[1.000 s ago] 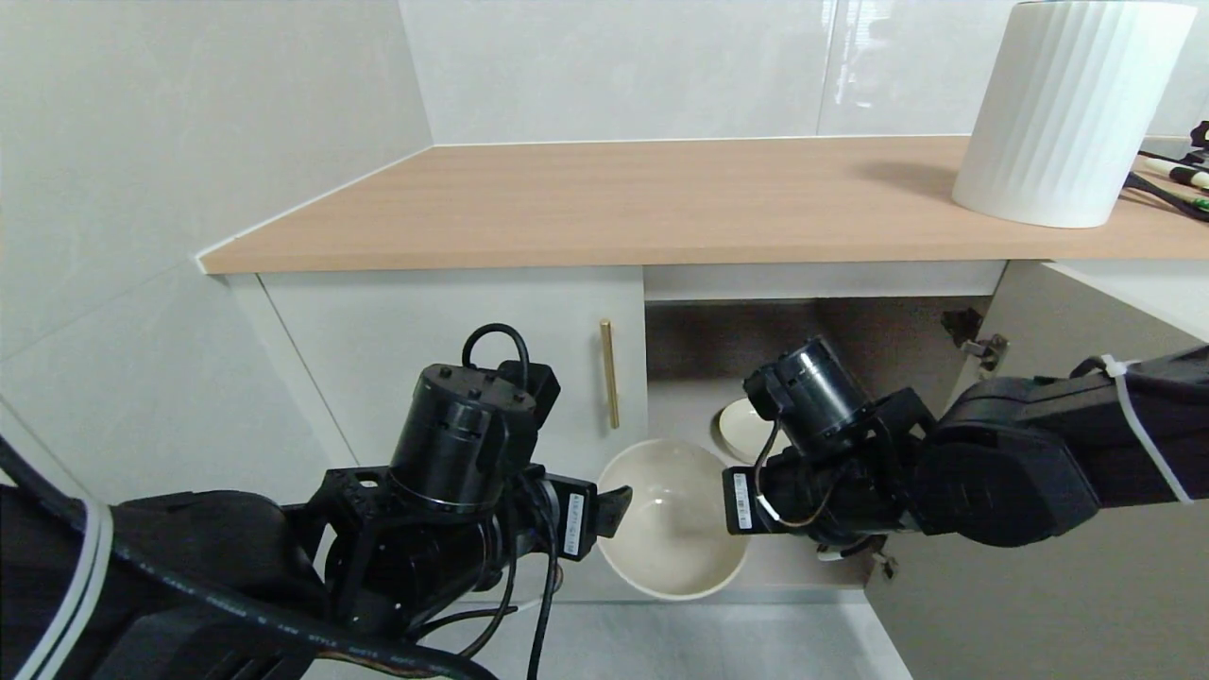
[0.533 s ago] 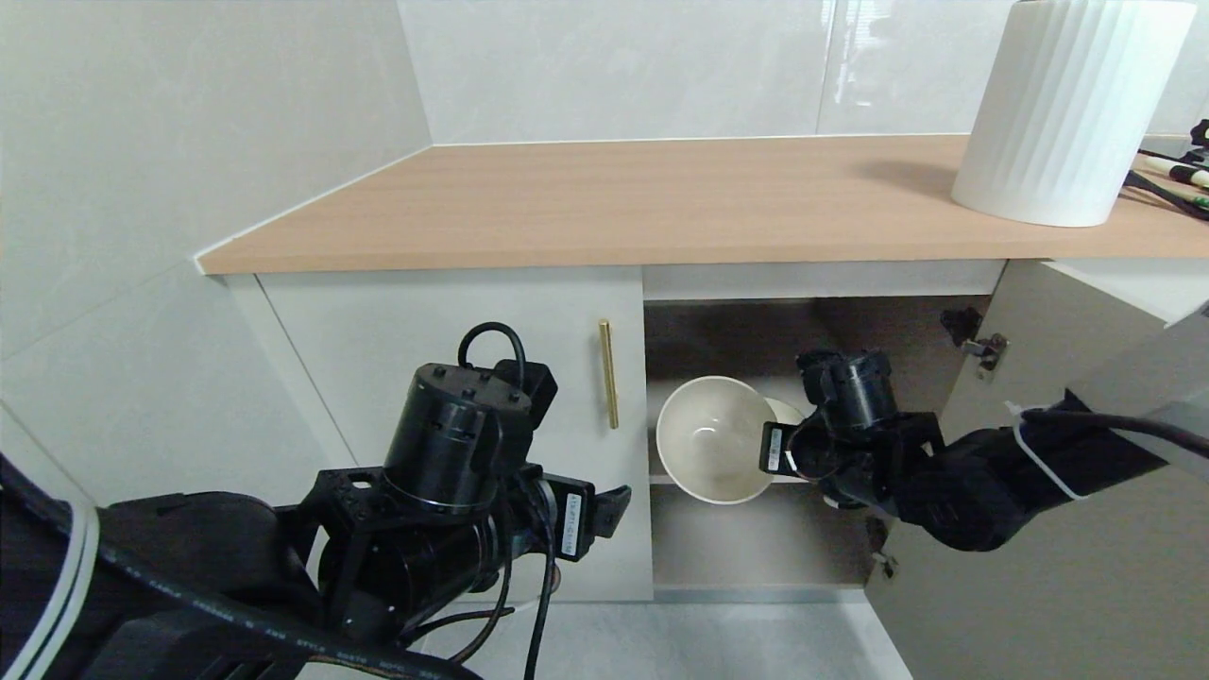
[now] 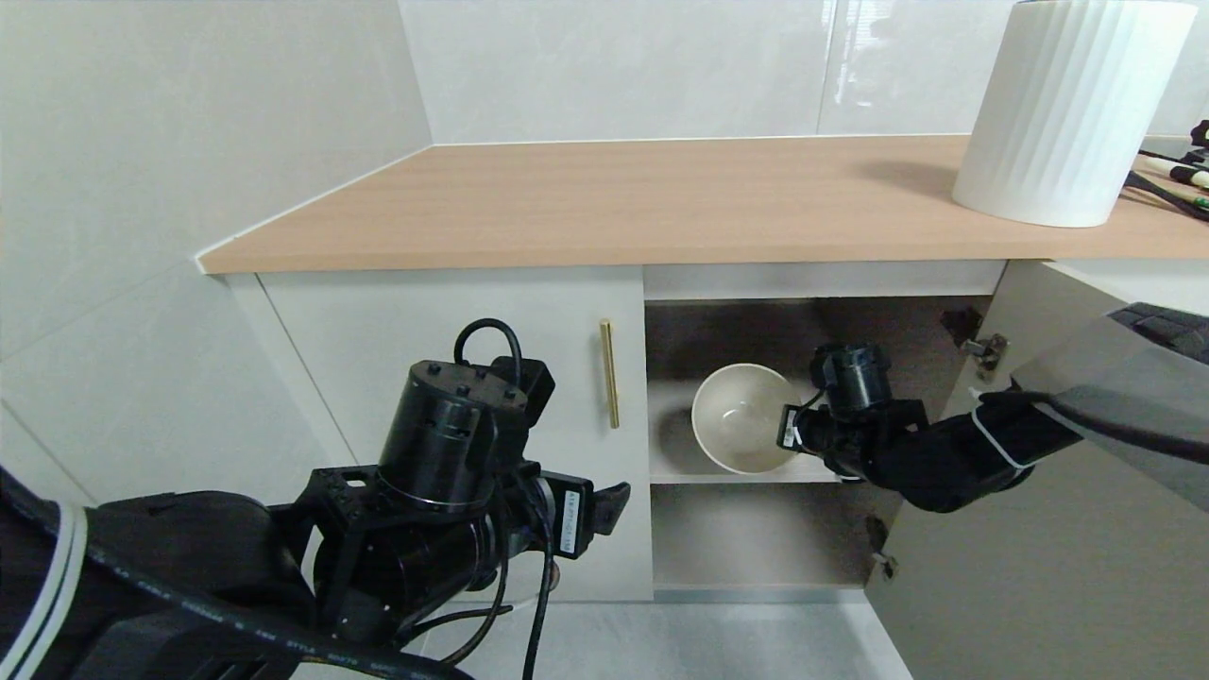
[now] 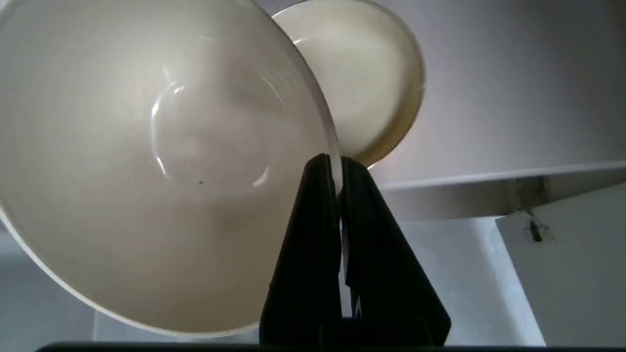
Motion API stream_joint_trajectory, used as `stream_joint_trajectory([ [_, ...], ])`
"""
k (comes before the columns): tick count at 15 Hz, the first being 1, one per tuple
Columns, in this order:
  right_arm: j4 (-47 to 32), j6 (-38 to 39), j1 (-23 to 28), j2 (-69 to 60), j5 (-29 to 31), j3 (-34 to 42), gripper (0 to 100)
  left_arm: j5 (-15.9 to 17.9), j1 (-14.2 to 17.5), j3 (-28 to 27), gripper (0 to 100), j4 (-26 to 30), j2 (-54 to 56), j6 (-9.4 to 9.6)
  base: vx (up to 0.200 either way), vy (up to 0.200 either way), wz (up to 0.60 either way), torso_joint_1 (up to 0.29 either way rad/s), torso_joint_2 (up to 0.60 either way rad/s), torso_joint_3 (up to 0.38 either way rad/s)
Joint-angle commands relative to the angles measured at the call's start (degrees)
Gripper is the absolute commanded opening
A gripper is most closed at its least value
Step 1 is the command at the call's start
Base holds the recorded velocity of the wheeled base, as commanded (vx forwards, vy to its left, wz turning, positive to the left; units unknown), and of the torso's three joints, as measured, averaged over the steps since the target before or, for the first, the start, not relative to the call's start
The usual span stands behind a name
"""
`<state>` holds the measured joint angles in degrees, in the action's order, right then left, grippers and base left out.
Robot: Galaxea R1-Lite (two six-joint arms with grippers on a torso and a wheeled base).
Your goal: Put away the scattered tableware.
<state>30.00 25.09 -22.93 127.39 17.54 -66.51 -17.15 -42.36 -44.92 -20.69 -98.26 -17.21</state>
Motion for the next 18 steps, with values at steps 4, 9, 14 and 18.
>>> stream_joint_trajectory([
  [4, -0.12, -0.04, 2.1, 4.71, 2.85, -5.38, 0, 0.01, 0.44, -0.08, 100, -0.05, 0.61, -0.01, 0.0, 0.0, 0.0, 0.0, 0.0, 0.0],
  [9, -0.38, -0.04, 3.77, 9.28, 4.96, -10.3, 0, -0.07, 0.44, 0.01, 100, 0.03, 1.14, -0.01, 0.0, 0.0, 0.0, 0.0, 0.0, 0.0],
  [14, -1.17, -0.04, 3.86, 10.25, 4.87, -11.97, 0, -0.07, 0.61, 0.1, 100, 0.03, 1.4, -0.01, 0.0, 0.0, 0.0, 0.0, 0.0, 0.0],
  [18, -1.17, -0.04, 4.39, 10.6, 4.52, -12.33, 0, -0.07, 0.7, 0.1, 100, 0.03, 1.4, -0.1, 0.0, 0.0, 0.0, 0.0, 0.0, 0.0],
])
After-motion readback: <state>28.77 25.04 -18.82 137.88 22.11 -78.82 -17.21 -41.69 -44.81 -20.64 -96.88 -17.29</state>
